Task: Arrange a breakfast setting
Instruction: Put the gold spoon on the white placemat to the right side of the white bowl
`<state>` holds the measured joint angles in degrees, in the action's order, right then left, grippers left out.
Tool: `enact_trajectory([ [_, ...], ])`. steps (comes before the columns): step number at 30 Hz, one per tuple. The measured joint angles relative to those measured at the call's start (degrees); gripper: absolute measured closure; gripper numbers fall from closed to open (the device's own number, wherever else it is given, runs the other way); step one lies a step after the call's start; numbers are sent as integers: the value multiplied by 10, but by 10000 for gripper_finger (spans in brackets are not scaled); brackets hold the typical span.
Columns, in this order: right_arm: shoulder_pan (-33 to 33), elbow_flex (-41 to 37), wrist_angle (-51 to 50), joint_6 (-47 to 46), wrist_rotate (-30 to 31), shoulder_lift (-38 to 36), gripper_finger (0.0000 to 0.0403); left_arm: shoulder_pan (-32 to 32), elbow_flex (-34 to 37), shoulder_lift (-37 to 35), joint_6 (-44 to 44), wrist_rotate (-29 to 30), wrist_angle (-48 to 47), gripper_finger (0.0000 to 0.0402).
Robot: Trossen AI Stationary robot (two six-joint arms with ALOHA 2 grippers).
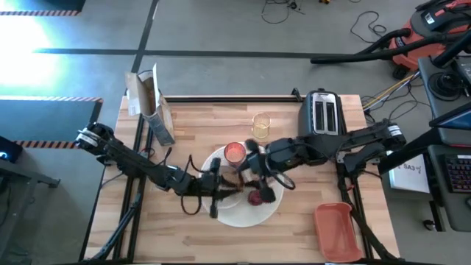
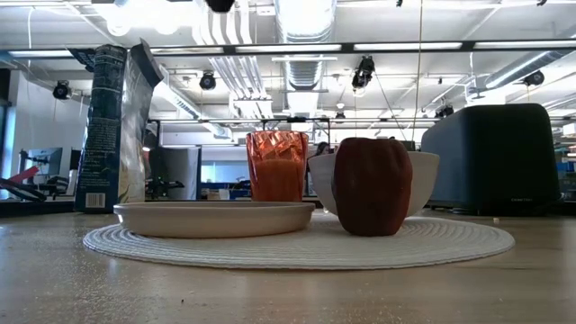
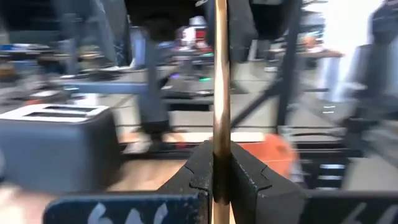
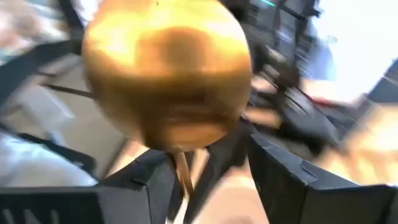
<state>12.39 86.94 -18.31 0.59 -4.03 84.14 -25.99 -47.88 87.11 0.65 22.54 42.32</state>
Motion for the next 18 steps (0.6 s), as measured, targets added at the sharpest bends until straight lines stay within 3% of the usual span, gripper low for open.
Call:
enact_trajectory([
  [6, 0, 0, -81, -100, 122, -60, 208, 33, 0, 0, -10, 116, -15, 394],
  [10, 9, 0, -94, -171, 266, -70, 214, 65, 0, 0, -16, 161, -3, 393],
  [14, 9, -1, -117, -240, 412, -58, 223, 91, 0, 0, -43, 280, 13, 393],
  [18, 8, -4, -100, -246, 463, -24, 231, 119, 0, 0, -61, 380, 18, 392],
])
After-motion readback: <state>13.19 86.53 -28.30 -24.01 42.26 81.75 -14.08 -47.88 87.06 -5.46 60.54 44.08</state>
